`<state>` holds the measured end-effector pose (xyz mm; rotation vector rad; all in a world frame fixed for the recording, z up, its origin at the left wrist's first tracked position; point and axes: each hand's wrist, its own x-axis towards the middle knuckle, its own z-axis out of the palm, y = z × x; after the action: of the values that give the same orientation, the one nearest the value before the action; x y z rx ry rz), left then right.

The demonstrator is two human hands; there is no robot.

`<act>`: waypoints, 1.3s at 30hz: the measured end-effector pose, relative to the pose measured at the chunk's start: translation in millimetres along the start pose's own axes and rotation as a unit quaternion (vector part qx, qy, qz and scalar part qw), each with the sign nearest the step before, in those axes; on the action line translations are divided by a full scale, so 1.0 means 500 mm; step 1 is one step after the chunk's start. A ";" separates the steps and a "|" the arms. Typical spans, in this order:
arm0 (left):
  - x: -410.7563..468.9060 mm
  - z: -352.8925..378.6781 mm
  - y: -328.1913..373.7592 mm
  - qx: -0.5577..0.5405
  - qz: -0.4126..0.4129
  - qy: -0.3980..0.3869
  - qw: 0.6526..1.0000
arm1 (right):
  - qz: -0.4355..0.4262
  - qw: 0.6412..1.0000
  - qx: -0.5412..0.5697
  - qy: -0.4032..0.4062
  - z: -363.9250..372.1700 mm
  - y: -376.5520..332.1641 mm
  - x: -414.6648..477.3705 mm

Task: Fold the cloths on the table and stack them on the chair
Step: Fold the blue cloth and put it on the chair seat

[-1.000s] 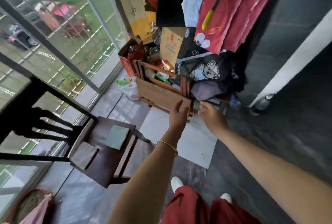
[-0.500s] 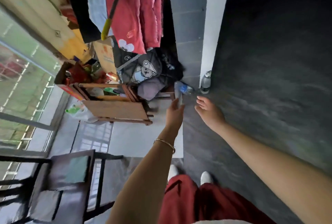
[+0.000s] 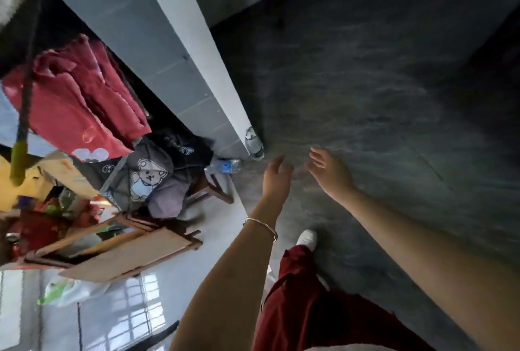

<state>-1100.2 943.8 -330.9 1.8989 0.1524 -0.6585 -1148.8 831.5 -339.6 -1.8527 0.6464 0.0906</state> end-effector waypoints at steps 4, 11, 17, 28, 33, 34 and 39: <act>0.057 0.059 0.063 0.040 0.029 -0.043 0.998 | 0.033 0.997 0.034 0.053 -0.065 0.011 0.046; 0.139 0.152 0.146 0.070 0.072 -0.131 0.986 | 0.077 0.982 0.066 0.161 -0.150 0.018 0.105; 0.177 0.241 0.187 0.098 0.124 -0.224 0.962 | 0.112 0.958 0.105 0.242 -0.210 0.045 0.129; 0.174 0.426 0.222 0.159 0.120 -0.294 0.935 | 0.176 0.907 0.128 0.360 -0.356 0.130 0.113; 0.163 0.516 0.246 0.156 0.113 -0.309 0.932 | 0.170 0.894 0.166 0.379 -0.439 0.167 0.117; 0.158 0.533 0.254 0.154 0.111 -0.311 0.931 | 0.167 0.900 0.170 0.366 -0.459 0.172 0.114; 0.151 0.644 0.292 0.162 0.126 -0.316 0.926 | 0.164 0.891 0.162 0.391 -0.562 0.208 0.121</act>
<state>-1098.6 582.5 -339.7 1.8687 -0.6375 -1.1299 -1215.0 533.2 -342.9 -1.3964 1.4358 -0.5438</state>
